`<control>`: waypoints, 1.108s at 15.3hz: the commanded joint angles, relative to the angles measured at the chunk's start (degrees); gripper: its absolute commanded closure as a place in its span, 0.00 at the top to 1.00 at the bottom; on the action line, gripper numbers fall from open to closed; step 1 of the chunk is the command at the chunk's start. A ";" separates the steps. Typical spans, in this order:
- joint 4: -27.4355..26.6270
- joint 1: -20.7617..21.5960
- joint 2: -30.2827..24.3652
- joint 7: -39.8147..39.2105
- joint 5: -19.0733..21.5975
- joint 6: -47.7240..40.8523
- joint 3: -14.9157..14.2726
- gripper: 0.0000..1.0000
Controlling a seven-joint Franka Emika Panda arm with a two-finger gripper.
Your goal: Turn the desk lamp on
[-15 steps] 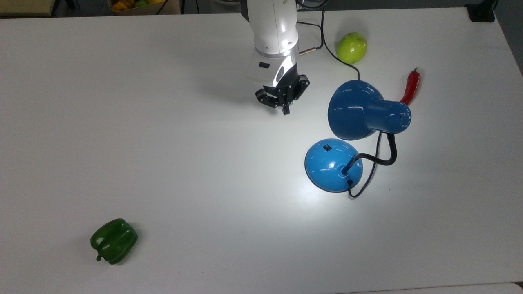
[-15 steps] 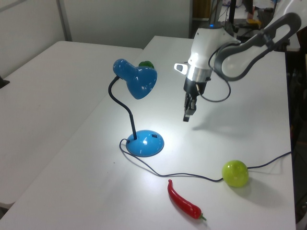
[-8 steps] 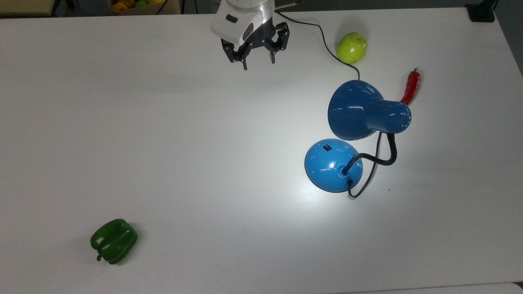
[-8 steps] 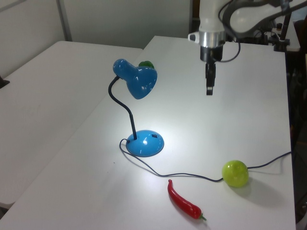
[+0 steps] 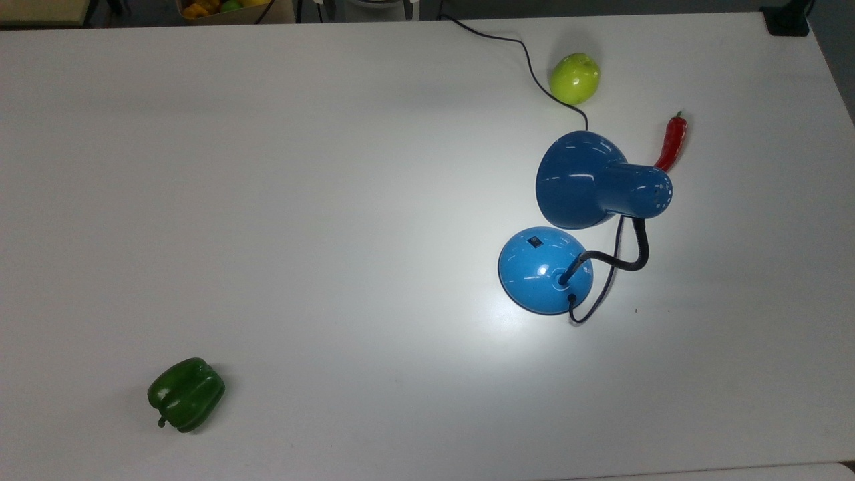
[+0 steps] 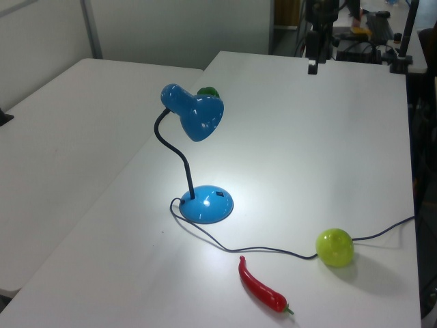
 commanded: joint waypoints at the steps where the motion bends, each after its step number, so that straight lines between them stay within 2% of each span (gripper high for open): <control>1: 2.40 4.62 -0.15 3.50 -0.77 -1.28 -3.31 1.00; 5: 1.79 6.21 0.72 1.14 -2.78 3.72 -3.23 1.00; 10: 2.14 5.69 2.57 -9.15 -2.96 7.24 -3.32 1.00; 17: 1.97 5.24 2.22 -8.89 -2.88 7.07 -3.23 1.00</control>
